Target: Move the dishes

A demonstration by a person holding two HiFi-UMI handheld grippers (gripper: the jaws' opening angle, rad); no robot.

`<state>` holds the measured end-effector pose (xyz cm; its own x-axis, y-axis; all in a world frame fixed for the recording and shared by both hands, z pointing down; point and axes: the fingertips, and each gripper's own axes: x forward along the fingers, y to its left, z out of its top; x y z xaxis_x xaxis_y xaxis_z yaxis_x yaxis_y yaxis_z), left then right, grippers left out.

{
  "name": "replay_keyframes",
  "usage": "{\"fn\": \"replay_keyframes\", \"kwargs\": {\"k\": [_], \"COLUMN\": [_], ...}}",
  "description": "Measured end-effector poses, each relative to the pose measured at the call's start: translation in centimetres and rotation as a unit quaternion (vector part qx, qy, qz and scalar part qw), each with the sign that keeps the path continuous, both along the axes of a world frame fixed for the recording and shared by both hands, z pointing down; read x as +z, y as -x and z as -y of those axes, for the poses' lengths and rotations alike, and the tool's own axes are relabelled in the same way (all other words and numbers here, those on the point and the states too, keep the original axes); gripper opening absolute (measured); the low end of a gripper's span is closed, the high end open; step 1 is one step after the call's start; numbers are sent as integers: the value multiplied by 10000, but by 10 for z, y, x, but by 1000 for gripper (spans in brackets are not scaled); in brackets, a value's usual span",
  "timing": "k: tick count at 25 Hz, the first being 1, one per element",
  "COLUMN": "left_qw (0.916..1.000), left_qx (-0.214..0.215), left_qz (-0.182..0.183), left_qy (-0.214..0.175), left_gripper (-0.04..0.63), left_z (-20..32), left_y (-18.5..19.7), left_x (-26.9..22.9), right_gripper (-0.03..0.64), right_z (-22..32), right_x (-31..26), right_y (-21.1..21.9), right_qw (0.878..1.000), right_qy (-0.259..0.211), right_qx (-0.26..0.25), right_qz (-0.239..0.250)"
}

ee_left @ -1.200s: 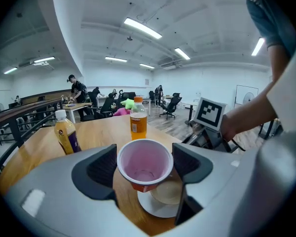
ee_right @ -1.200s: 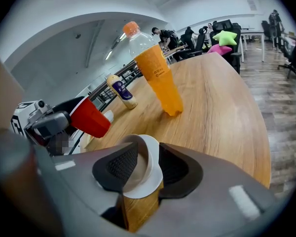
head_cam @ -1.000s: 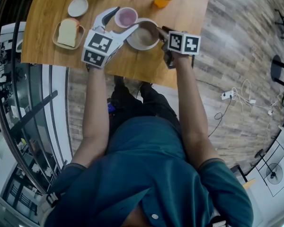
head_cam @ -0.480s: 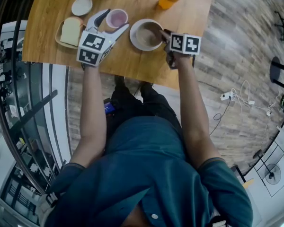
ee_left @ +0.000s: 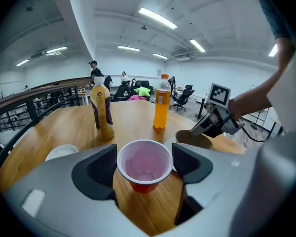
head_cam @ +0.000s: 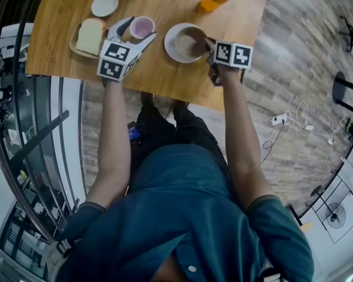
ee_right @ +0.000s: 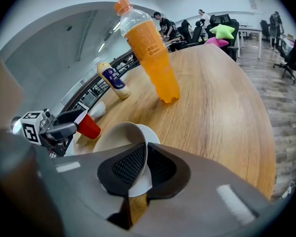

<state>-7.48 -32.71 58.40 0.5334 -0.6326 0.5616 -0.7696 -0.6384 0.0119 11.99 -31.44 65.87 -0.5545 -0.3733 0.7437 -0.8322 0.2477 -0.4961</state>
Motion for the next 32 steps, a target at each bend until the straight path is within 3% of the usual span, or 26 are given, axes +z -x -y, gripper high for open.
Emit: {"fn": "replay_keyframes", "kwargs": {"k": [9,17,32], "left_qw": [9997,9998,9999], "left_qx": [-101,-100,-19], "left_qz": [-50,-84,-126], "left_qy": [223,136,-21], "left_gripper": [347,348,356], "left_z": [-5,-3,-4], "left_y": [7,7,0], "left_x": [31,33,30], "right_gripper": [28,28,28], "right_z": [7,21,50], "right_x": [-19,-47,-88], "right_y": [5,4,-52], "right_qw": [9999,9993,9964], "right_qy": [-103,-338,-736], "right_qx": [-25,-8,417], "right_qz": [75,159,105]}}
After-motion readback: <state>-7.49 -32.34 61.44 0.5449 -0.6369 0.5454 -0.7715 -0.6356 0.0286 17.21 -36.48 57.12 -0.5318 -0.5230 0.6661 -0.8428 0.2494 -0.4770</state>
